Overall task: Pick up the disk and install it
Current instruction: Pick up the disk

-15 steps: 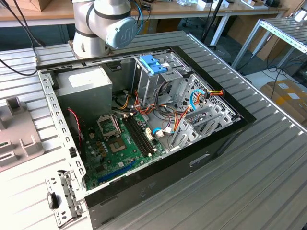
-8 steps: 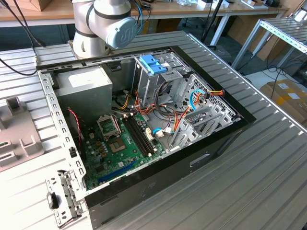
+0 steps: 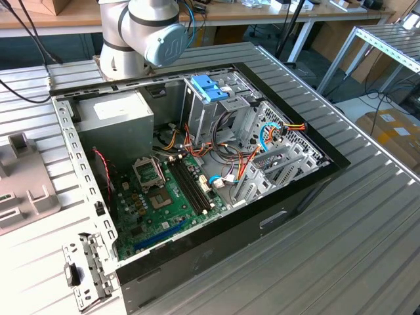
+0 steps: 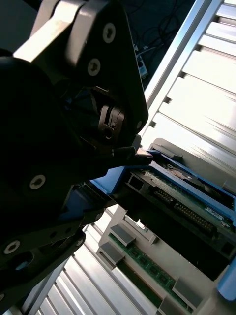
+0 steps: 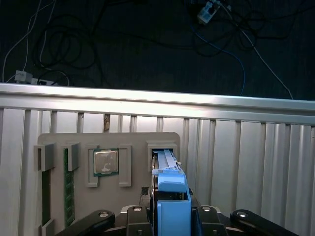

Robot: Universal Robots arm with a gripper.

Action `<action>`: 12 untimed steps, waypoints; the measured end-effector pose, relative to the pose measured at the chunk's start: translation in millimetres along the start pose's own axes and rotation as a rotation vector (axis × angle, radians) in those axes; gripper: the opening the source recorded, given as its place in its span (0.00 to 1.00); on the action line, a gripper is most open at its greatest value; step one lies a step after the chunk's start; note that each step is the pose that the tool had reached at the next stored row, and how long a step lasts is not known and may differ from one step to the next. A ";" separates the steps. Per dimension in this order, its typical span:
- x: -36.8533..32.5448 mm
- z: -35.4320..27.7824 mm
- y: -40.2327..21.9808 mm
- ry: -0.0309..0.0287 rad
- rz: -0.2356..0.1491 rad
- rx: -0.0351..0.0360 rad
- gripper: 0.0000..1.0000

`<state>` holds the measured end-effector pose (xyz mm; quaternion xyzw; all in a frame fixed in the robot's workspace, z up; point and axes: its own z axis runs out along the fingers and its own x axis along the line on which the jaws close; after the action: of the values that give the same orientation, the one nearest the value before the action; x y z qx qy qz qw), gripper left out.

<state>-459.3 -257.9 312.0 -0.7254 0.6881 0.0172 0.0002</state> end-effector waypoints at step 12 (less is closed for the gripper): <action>-0.2 -6.9 0.2 0.0000 0.000 0.0002 0.37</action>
<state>-459.3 -257.9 319.0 -0.7254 0.6881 0.0171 0.0003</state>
